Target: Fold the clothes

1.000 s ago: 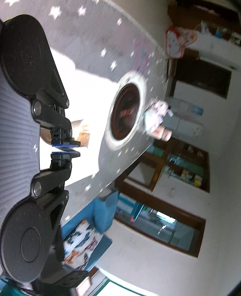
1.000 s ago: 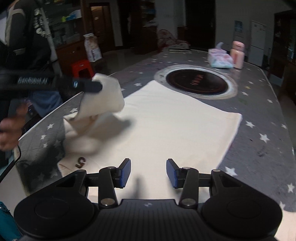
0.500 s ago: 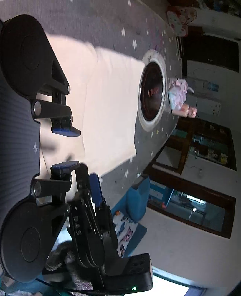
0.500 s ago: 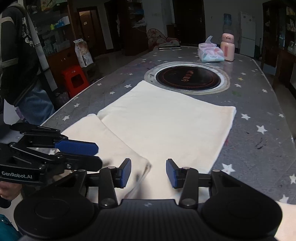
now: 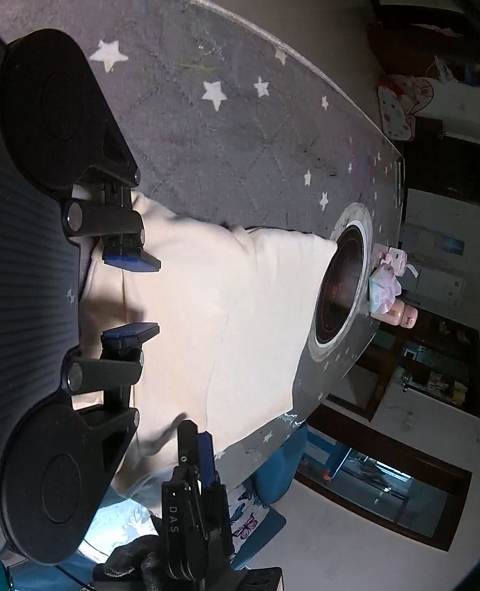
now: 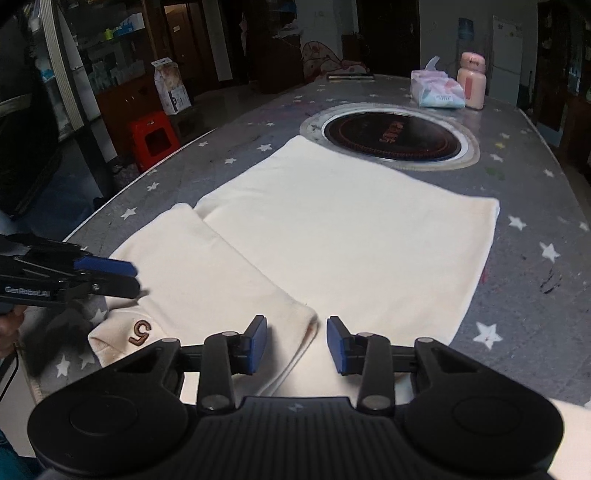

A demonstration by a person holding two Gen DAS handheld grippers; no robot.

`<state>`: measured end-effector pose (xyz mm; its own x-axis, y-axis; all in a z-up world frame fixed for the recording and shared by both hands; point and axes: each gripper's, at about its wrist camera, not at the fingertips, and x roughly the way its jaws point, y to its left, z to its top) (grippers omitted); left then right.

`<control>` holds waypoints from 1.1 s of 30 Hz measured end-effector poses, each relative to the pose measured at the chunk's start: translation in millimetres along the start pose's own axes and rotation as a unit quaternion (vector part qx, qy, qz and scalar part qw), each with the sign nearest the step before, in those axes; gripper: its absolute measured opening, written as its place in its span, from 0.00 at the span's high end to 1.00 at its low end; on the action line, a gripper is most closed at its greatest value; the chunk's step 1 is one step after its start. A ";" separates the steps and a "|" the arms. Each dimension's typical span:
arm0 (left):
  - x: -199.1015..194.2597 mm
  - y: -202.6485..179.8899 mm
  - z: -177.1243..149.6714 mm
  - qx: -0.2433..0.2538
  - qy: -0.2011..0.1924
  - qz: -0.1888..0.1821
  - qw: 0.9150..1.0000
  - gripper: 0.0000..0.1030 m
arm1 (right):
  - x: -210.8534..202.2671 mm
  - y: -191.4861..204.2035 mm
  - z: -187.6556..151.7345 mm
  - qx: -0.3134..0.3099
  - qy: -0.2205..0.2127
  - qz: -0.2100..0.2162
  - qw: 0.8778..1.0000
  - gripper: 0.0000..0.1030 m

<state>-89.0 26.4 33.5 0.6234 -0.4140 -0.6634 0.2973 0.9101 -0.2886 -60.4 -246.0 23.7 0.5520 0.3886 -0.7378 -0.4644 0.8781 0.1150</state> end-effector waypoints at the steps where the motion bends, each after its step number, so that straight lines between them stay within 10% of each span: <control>1: -0.4 -0.9 4.0 0.002 -0.005 0.000 1.000 0.68 | -2.3 0.6 1.3 -0.002 -0.004 -0.002 1.000 0.65; 33: 41.9 20.5 41.1 -0.035 -0.018 0.062 0.997 0.70 | -14.2 15.4 -15.7 -0.030 0.008 0.024 0.999 0.65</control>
<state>-27.0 27.0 28.1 0.6779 -0.2978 -0.6721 0.1666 0.9527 -0.2541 -86.2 -242.4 25.5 0.5164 0.4248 -0.7436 -0.5318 0.8397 0.1104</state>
